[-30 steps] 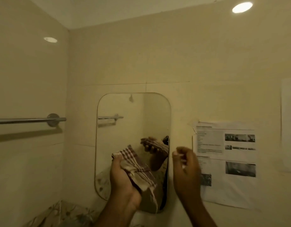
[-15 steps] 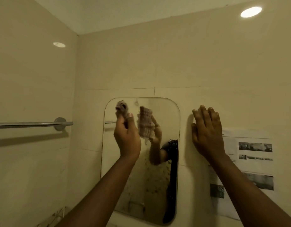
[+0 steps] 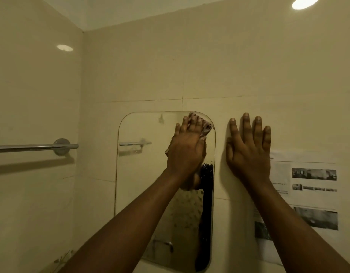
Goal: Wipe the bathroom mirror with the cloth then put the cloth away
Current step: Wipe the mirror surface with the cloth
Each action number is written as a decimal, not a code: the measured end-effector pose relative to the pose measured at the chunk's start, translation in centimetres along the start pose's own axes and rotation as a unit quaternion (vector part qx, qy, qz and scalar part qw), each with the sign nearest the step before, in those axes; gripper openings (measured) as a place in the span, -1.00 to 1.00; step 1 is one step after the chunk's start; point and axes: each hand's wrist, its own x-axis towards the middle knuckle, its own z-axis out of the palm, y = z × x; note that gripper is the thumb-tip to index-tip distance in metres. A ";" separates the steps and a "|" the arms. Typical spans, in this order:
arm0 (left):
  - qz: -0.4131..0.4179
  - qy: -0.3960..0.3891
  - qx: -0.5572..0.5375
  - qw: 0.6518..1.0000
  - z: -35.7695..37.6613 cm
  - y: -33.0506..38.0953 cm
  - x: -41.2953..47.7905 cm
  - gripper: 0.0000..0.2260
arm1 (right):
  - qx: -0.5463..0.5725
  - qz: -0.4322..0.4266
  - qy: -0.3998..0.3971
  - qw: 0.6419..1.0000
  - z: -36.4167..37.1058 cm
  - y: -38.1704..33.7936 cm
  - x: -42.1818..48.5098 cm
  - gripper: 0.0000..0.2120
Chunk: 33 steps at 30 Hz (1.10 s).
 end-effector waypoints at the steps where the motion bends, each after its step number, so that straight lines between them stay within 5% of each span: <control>1: 0.020 0.002 0.013 1.000 0.3 -0.1 -0.1 -0.48 | 0.000 -0.001 0.002 1.000 0.1 0.1 0.0 -0.35; 12: 0.207 -0.064 0.144 0.966 -0.2 -3.2 0.1 -0.46 | -0.009 -0.006 -0.003 1.000 0.6 0.2 -0.1 -0.35; 33: -0.008 -0.046 0.091 0.995 -4.1 -10.2 1.4 -0.42 | 0.001 -0.001 -0.013 1.000 0.5 0.2 -0.2 -0.35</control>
